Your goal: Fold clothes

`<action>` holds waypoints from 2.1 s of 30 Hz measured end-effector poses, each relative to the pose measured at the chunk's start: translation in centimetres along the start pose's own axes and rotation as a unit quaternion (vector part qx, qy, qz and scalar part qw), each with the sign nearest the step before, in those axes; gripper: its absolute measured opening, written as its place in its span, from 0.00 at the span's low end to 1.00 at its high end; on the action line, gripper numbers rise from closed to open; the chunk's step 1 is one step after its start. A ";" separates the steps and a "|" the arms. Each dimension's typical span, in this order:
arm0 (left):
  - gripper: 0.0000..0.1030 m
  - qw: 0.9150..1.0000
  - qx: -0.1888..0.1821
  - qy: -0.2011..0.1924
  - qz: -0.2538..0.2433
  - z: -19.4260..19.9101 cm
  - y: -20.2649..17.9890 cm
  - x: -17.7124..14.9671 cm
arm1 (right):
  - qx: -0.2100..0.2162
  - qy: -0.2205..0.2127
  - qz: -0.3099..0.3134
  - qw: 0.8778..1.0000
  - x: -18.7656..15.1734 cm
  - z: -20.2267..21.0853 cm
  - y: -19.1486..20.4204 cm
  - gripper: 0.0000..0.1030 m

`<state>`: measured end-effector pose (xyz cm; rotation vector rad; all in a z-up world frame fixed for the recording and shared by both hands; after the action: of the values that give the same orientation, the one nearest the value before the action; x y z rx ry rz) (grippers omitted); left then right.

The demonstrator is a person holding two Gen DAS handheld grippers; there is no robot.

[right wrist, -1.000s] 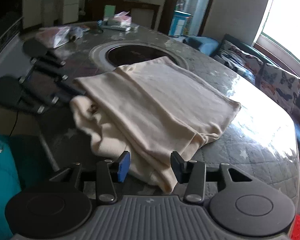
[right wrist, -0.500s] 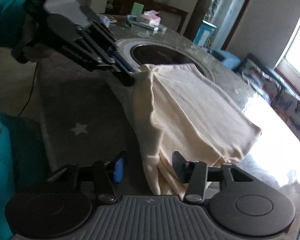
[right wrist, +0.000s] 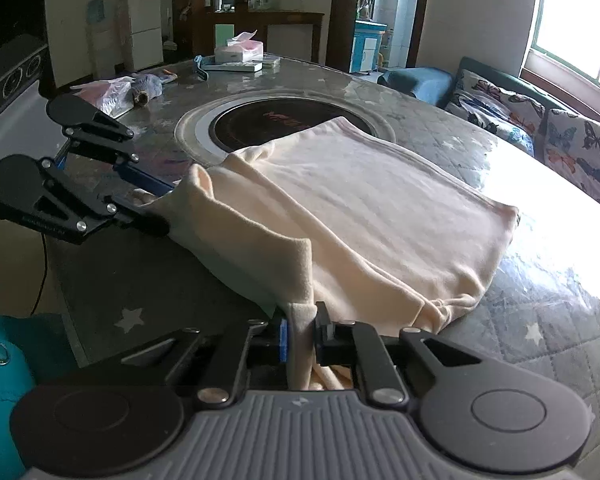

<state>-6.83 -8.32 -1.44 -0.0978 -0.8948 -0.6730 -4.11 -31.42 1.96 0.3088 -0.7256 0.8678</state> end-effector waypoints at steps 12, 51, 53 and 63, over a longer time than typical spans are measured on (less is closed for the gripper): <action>0.05 0.998 -0.047 -0.021 0.024 4.1 -0.9 0.4 | 0.005 -0.041 0.002 0.999 -0.3 4.6 1.7 0.07; 0.17 0.991 0.071 0.028 0.107 -11.6 9.3 8.1 | -0.100 -0.002 -0.172 0.980 4.2 -6.1 -12.5 0.17; 0.17 0.990 0.074 0.025 0.117 -11.1 9.6 8.2 | -0.107 -0.016 -0.178 0.978 4.1 -4.5 -12.6 0.17; 0.17 0.991 0.016 -0.006 0.130 -9.9 6.2 11.1 | -0.067 -0.026 -0.181 0.981 4.7 -5.0 -10.8 0.17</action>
<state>8.42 -12.39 1.79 -0.1869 -0.8865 -0.4158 8.57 -32.76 1.94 0.3325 -0.7445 0.4652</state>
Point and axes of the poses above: each gripper's, at about its wrist camera, not at the fingertips, and z roughly against the way its jaws point, y to its left, x to its top, the point moved 5 cm from there along -z, roughly the way its jaws point, and after that the axes turned 1 degree about -z, right-handed, at the moved point
